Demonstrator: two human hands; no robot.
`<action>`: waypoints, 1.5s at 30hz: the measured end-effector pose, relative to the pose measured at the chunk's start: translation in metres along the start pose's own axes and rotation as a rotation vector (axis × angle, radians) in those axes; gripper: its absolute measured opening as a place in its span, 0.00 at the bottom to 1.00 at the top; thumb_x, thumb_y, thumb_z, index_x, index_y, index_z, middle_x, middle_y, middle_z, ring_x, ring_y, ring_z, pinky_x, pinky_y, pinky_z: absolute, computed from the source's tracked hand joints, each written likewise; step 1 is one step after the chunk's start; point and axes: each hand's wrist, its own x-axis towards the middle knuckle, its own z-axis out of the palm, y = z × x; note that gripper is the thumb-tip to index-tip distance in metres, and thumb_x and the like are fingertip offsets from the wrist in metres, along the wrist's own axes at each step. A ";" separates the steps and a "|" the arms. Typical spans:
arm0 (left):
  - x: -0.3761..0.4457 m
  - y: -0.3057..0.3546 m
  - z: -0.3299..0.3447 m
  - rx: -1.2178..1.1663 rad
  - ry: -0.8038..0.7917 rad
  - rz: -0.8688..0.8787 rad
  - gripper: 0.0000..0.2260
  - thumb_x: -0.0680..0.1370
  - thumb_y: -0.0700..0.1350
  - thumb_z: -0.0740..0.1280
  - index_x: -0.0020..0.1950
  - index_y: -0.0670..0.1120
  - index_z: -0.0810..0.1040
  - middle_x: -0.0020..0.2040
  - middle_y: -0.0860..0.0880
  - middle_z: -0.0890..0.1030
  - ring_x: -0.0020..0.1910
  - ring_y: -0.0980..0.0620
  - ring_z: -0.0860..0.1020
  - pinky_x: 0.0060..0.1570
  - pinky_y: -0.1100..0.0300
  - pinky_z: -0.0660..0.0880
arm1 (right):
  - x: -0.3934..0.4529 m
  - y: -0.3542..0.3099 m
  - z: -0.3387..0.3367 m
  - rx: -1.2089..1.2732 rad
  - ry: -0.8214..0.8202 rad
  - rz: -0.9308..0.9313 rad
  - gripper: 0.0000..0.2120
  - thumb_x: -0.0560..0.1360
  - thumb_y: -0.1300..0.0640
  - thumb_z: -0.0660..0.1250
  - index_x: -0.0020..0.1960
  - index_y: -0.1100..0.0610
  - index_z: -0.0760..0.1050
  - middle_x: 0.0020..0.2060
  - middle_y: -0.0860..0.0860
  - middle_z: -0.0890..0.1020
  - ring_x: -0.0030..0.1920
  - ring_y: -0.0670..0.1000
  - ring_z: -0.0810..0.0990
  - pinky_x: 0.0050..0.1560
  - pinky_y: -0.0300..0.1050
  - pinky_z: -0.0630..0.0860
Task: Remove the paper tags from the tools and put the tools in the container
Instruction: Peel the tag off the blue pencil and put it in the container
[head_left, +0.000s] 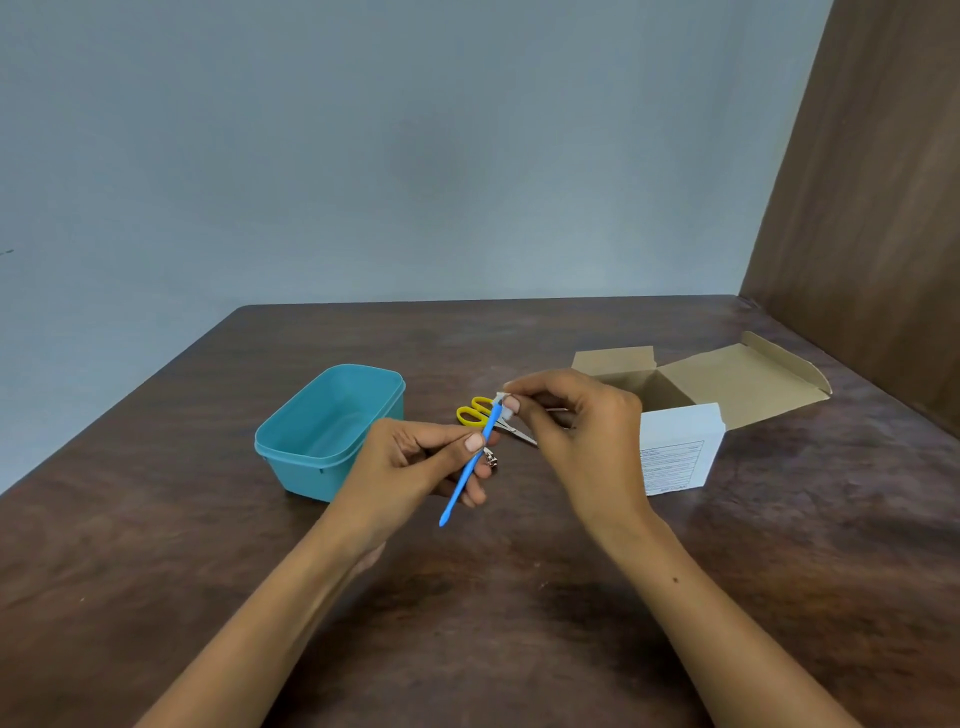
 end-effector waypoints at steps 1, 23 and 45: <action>0.000 0.000 -0.001 0.010 -0.001 0.004 0.08 0.75 0.38 0.67 0.50 0.37 0.83 0.32 0.45 0.82 0.27 0.51 0.78 0.32 0.63 0.77 | 0.000 -0.001 0.000 0.005 -0.011 0.008 0.07 0.69 0.67 0.73 0.42 0.56 0.84 0.37 0.48 0.85 0.39 0.44 0.82 0.39 0.32 0.76; 0.001 -0.001 -0.001 0.100 0.000 0.018 0.06 0.75 0.37 0.67 0.48 0.42 0.84 0.32 0.44 0.82 0.25 0.52 0.77 0.30 0.63 0.77 | 0.000 0.002 0.002 -0.036 -0.106 0.086 0.06 0.70 0.65 0.72 0.41 0.54 0.83 0.38 0.49 0.84 0.38 0.45 0.80 0.37 0.37 0.75; 0.003 -0.007 0.001 0.285 0.158 0.111 0.04 0.71 0.36 0.73 0.42 0.44 0.85 0.30 0.46 0.83 0.28 0.54 0.80 0.32 0.67 0.77 | 0.004 0.000 -0.004 -0.027 0.013 0.057 0.08 0.72 0.68 0.68 0.43 0.56 0.82 0.40 0.50 0.81 0.40 0.44 0.78 0.39 0.27 0.69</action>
